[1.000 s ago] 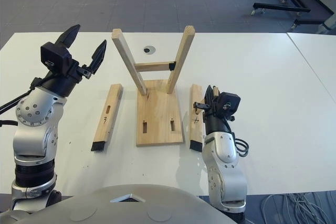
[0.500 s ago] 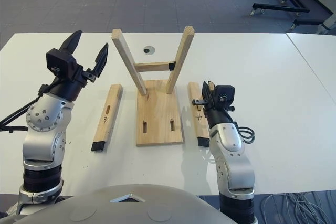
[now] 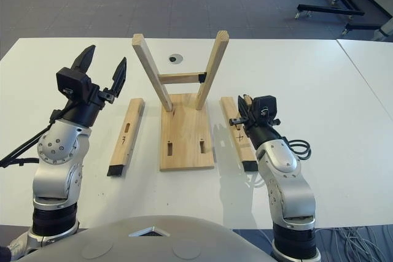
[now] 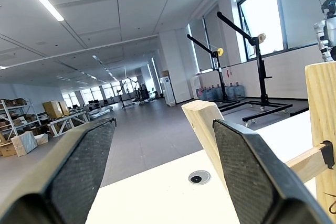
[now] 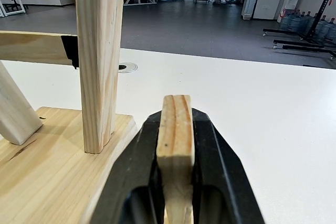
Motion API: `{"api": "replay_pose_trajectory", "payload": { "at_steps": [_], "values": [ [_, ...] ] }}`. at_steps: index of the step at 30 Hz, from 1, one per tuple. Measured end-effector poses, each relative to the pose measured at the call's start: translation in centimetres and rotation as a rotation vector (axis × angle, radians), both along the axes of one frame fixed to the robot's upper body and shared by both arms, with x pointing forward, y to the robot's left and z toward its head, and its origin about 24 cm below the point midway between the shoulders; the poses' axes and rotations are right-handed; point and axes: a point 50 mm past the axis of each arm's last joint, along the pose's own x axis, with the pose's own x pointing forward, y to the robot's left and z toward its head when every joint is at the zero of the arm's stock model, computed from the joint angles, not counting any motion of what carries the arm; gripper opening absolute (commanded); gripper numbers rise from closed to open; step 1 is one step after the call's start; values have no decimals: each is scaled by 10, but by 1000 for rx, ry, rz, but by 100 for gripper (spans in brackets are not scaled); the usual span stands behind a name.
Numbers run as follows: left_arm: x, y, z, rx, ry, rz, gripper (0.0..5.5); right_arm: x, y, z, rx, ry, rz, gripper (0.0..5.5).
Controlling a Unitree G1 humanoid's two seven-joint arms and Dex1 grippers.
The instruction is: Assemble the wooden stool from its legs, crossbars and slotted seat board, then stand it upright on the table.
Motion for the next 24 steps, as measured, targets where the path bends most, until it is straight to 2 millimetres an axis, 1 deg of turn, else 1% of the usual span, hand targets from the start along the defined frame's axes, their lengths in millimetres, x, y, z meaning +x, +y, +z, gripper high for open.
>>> {"api": "replay_pose_trajectory", "payload": {
  "at_steps": [11,17,22,23,24],
  "values": [
    [-5,-2,-1,17,-2,13,338,-6,-9,4,51,43,10,39],
    [-6,-8,-2,-13,-6,21,338,-2,-11,6,48,73,31,39],
    [-6,-8,-2,-19,-5,21,338,-2,-11,6,46,77,28,39],
    [-6,-8,-2,-19,-5,21,338,-2,-10,6,45,77,28,76],
    [-6,-8,-2,-19,-5,20,338,-2,-10,6,42,77,29,88]
  ]
}}
